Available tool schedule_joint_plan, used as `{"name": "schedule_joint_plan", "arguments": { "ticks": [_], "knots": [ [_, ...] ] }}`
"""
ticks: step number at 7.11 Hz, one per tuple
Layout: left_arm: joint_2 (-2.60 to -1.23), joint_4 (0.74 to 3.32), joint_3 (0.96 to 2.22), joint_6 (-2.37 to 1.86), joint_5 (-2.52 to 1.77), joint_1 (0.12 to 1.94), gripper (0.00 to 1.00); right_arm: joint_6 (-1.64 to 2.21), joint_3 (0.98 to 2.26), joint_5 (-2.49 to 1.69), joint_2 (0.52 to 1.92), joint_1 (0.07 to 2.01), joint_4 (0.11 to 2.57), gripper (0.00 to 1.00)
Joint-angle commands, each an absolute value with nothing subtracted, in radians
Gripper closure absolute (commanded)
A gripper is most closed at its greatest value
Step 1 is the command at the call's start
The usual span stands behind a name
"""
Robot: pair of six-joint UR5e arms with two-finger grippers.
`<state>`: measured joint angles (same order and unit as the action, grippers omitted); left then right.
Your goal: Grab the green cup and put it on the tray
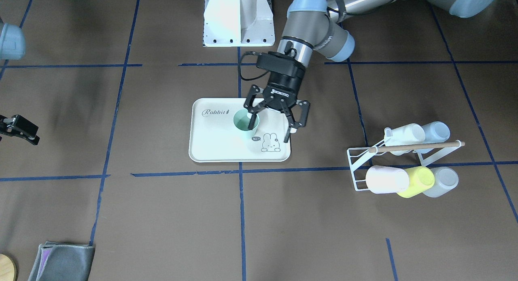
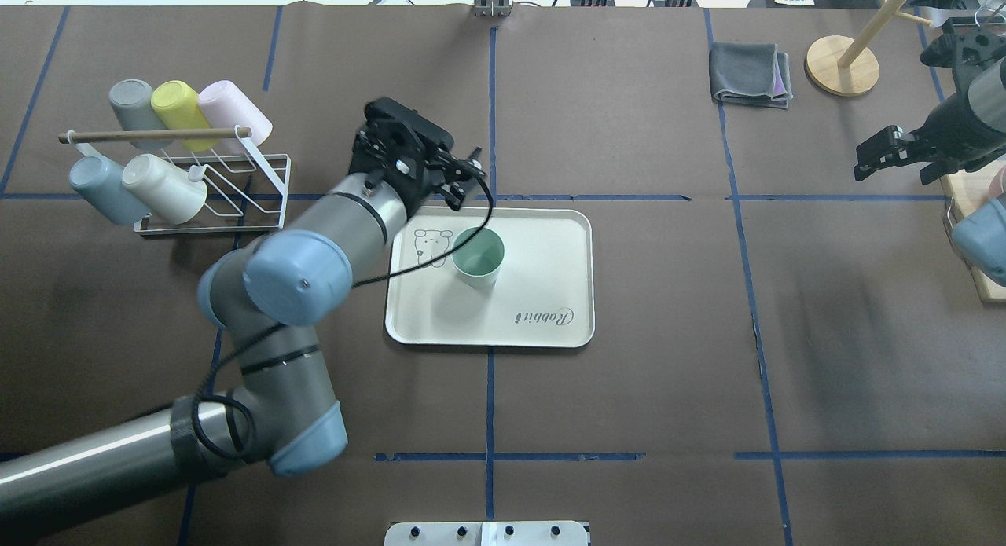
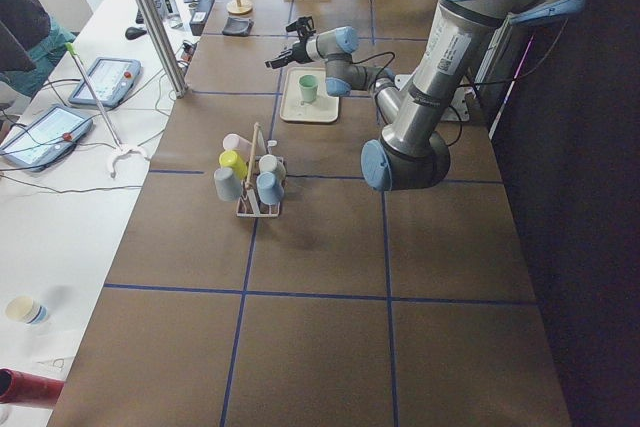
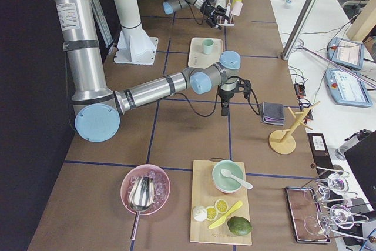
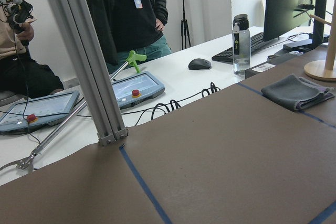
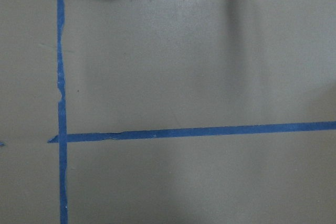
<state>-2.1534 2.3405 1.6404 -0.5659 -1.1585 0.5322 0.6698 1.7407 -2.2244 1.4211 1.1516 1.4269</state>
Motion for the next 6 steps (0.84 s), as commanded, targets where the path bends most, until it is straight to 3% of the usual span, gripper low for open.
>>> {"name": "schedule_joint_plan", "arguments": {
  "ticks": [1,3,6],
  "knots": [
    [-2.114,2.149,1.754,-0.574,-1.405,0.702,0.00,0.669,1.740,-2.224,1.424,1.160,1.425,0.00],
    [-2.053,2.047,1.807,-0.577,-1.738,0.892,0.00,0.667,1.738,-2.226,1.424,1.172,1.425,0.00],
    [-1.826,2.046,1.783,-0.551,-2.211,1.215,0.00,0.604,1.729,-2.238,1.437,1.209,1.428,0.00]
  ]
}}
